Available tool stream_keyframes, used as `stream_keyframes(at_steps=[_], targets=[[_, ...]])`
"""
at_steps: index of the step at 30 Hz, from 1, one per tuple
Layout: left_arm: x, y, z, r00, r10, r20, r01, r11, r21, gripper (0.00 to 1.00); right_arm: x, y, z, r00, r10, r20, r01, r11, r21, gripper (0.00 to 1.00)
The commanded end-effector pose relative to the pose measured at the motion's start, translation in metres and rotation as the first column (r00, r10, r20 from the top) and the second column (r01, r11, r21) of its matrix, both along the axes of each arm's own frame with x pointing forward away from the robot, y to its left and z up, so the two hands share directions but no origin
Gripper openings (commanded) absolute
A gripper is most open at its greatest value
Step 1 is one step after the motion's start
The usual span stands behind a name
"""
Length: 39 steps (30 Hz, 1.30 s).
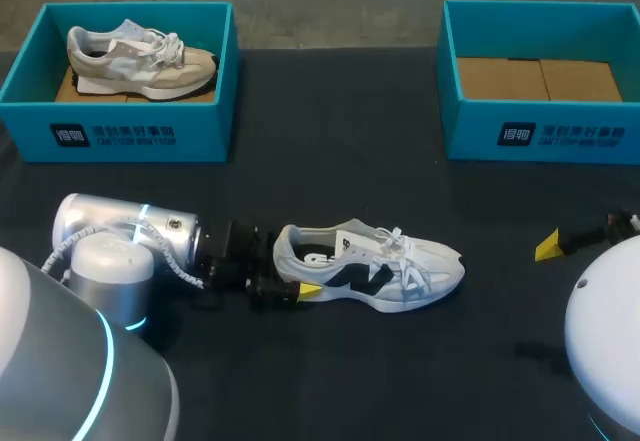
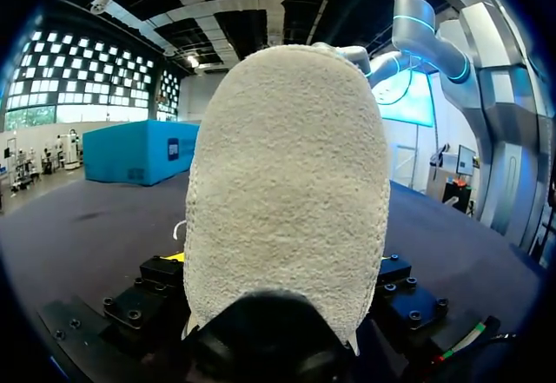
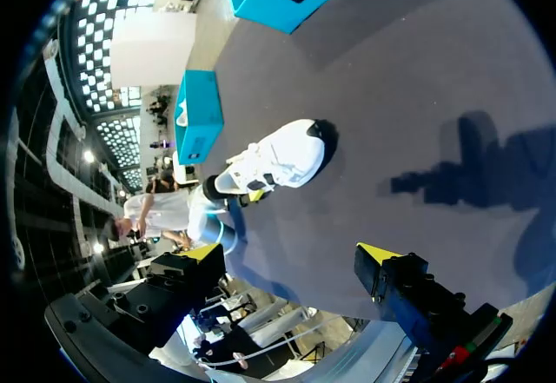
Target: Take the shoe out of the shoebox, open the shoe tongue, remove and reinsert the insole, then place the shoe into the shoebox
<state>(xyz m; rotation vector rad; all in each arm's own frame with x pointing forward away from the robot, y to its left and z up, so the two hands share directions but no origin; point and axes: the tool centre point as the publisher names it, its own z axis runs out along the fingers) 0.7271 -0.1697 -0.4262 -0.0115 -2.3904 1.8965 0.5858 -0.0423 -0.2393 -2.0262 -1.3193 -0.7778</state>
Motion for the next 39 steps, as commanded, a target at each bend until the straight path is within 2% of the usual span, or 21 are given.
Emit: stream_keyframes(at_steps=[1,15,22,29,35,39], targets=[[0.000,0.002,0.000,1.000,0.003,-0.001,-0.003,1.000,0.003,0.00,-0.002,0.001,0.001,1.000,-0.003,0.000,0.003,1.000,-0.005,1.00],[0.000,0.002,0.000,1.000,0.003,-0.001,-0.003,1.000,0.003,0.00,-0.002,0.001,0.001,1.000,-0.003,0.000,0.003,1.000,-0.005,1.00],[0.000,0.002,0.000,1.000,0.003,-0.001,-0.003,1.000,0.003,0.00,0.014,0.013,0.028,1.000,0.023,0.013,-0.022,0.992,-0.121,1.00],[0.000,0.002,0.000,1.000,0.003,-0.001,-0.003,1.000,0.003,0.00,0.042,0.028,0.050,0.997,0.077,0.006,-0.072,0.950,-0.304,1.00],[0.000,0.002,0.000,1.000,0.003,-0.001,-0.003,1.000,0.003,0.00,0.060,0.037,0.060,0.997,0.078,-0.003,-0.073,0.908,-0.413,1.00],[0.000,0.002,0.000,1.000,0.003,-0.001,-0.003,1.000,0.003,0.00,0.068,0.047,0.063,0.996,0.084,-0.003,-0.077,0.893,-0.444,1.00]])
